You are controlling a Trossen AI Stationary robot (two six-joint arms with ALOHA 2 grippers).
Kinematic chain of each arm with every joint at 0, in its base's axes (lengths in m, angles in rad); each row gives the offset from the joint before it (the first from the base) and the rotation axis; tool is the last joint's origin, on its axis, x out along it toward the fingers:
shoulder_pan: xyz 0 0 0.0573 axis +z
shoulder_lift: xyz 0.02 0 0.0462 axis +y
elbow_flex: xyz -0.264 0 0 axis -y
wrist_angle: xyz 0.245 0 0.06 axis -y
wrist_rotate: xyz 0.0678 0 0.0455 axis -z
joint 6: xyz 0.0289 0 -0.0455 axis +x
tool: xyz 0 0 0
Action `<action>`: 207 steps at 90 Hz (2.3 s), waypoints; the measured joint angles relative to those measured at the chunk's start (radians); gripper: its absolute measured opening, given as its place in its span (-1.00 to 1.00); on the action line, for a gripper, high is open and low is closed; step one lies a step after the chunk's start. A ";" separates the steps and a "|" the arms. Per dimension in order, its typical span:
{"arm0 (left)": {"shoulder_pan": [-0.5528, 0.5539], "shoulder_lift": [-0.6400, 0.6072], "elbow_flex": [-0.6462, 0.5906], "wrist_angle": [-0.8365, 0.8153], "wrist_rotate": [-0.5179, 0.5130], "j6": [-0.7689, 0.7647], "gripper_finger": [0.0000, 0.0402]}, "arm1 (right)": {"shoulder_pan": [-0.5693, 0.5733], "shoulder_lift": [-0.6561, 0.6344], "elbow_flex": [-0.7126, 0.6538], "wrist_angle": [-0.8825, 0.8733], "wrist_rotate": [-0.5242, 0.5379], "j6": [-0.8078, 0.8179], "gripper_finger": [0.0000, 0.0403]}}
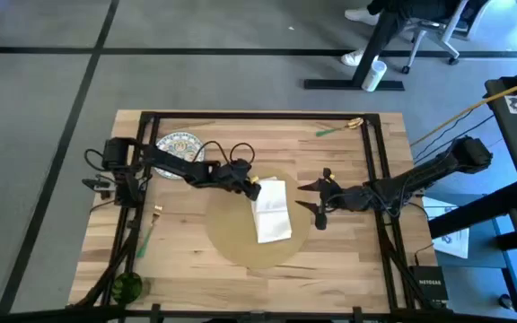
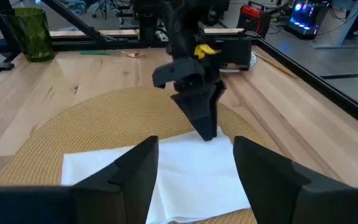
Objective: Set table place
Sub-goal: Fold the table napkin
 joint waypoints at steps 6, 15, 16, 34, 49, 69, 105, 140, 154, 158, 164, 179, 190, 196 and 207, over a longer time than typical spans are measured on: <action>0.001 0.013 0.000 0.001 0.000 -0.013 -0.46 | 0.000 0.000 0.000 -0.001 0.000 0.000 -0.03; 0.004 0.018 0.001 0.005 0.003 -0.017 -0.46 | 0.000 0.000 0.000 0.000 0.000 0.000 -0.03; 0.004 0.018 0.001 0.005 0.003 -0.019 -0.46 | 0.000 0.000 0.000 -0.001 0.000 0.000 -0.03; -0.004 -0.009 0.026 -0.026 0.004 0.007 -0.46 | 0.000 0.000 -0.001 -0.001 -0.001 0.000 -0.03; -0.023 -0.032 0.107 -0.146 -0.032 0.042 -0.46 | 0.000 0.000 -0.001 -0.001 -0.003 0.000 -0.03; -0.037 -0.033 0.189 -0.350 -0.054 0.013 -0.46 | 0.000 0.000 -0.001 -0.001 -0.003 0.000 -0.03; -0.027 -0.024 0.188 -0.408 -0.074 -0.041 -0.46 | 0.000 0.000 -0.001 0.000 -0.003 0.000 -0.03; -0.016 -0.018 0.188 -0.404 -0.064 -0.035 -0.46 | 0.000 0.000 -0.001 -0.001 -0.003 0.000 -0.03; 0.006 -0.018 0.174 -0.395 -0.064 -0.033 -0.46 | 0.000 0.000 -0.001 -0.001 -0.003 0.001 -0.03; 0.013 -0.017 0.170 -0.394 -0.064 -0.031 -0.46 | 0.000 0.000 -0.001 0.000 -0.003 0.001 -0.03; 0.019 -0.017 0.168 -0.391 -0.064 -0.019 -0.46 | 0.000 0.000 -0.001 -0.001 -0.003 0.001 -0.03; 0.020 -0.017 0.168 -0.316 -0.064 0.015 -0.46 | 0.000 0.000 -0.001 0.000 -0.003 0.001 -0.03; 0.023 -0.017 0.168 -0.300 -0.046 0.018 -0.46 | 0.000 0.000 -0.001 0.000 -0.004 0.001 -0.03; 0.024 -0.017 0.168 -0.313 -0.045 0.018 -0.46 | 0.000 0.000 -0.001 -0.001 -0.004 0.001 -0.03; 0.025 -0.017 0.168 -0.345 -0.045 0.014 -0.46 | 0.000 0.000 -0.001 0.000 -0.004 0.001 -0.03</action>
